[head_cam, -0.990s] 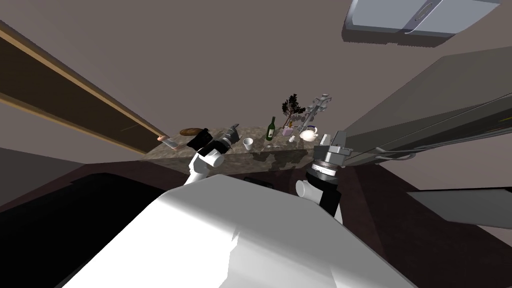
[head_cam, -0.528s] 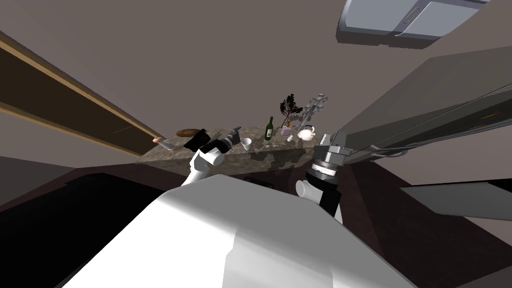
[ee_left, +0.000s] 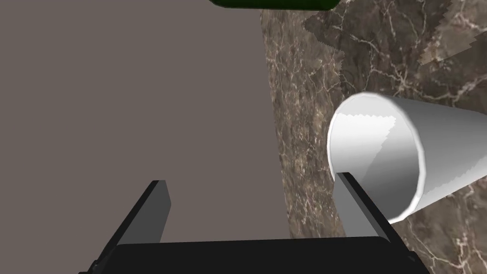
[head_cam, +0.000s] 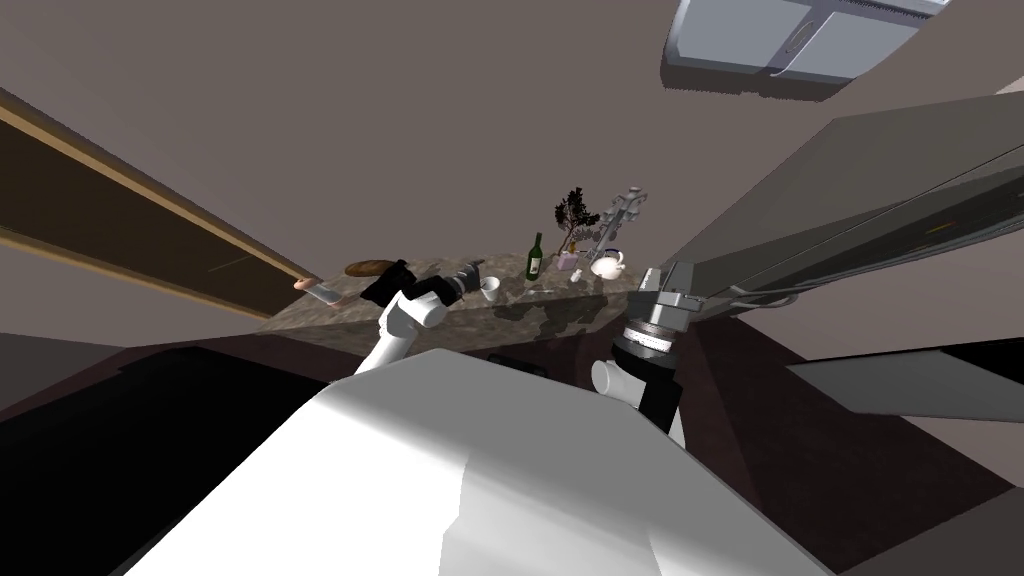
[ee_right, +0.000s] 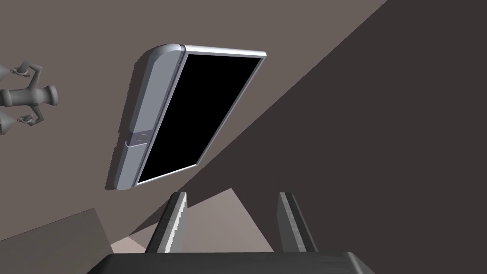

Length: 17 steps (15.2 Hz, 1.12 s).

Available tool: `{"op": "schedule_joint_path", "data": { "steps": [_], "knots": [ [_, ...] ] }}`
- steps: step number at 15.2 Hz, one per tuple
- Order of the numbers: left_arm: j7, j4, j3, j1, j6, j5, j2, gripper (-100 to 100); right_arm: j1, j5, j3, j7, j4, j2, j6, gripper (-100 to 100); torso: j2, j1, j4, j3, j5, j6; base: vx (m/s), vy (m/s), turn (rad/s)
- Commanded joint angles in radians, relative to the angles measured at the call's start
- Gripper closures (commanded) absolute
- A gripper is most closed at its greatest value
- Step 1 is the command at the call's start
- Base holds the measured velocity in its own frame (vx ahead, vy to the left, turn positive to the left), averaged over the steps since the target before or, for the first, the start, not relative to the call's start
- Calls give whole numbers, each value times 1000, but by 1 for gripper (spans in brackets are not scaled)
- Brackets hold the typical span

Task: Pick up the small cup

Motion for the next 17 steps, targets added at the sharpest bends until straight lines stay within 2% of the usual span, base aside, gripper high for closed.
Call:
{"op": "schedule_joint_path", "data": {
  "steps": [1,2,3,6,7,9,10,11,13,14,15,17],
  "knots": [
    [0,2,0,-2,50,10,7,-100,0,0,0,0,0,0,0,0,0,0,0,0,0,0,7,-3,-67],
    [0,2,0,-2,53,10,7,-100,0,0,0,0,0,0,0,0,0,0,0,0,0,0,0,0,0],
    [3,11,2,-19,87,42,32,-100,0,0,0,0,0,0,0,0,0,0,0,0,0,0,7,-5,-84],
    [3,11,2,-19,127,42,32,-100,0,0,0,0,0,0,0,0,0,0,0,0,0,0,8,-1,-57],
    [5,20,4,-34,162,74,58,-100,0,0,0,0,0,0,0,0,0,0,0,0,0,-1,9,-3,-112],
    [5,20,4,-34,200,74,58,-100,0,0,0,0,0,0,0,0,0,0,0,0,0,0,10,1,-80],
    [5,20,4,-34,200,74,58,-100,0,0,0,0,0,0,0,0,0,1,0,0,0,0,5,2,10],
    [7,30,7,-50,236,105,83,-100,0,0,0,0,0,0,0,0,0,1,0,0,0,-1,9,-2,-80],
    [7,30,7,-50,270,105,83,-100,0,0,0,0,0,0,0,0,0,0,0,0,0,0,10,1,-99],
    [7,30,7,-50,270,105,83,-100,0,0,0,0,0,0,0,0,0,1,0,0,0,0,0,0,0],
    [8,41,9,-65,307,136,109,-100,0,0,0,0,0,0,0,0,0,1,0,0,0,0,9,1,-90],
    [8,41,9,-65,339,136,109,-100,0,0,0,0,0,0,0,0,0,1,0,0,0,0,10,4,-104]
  ]
}}
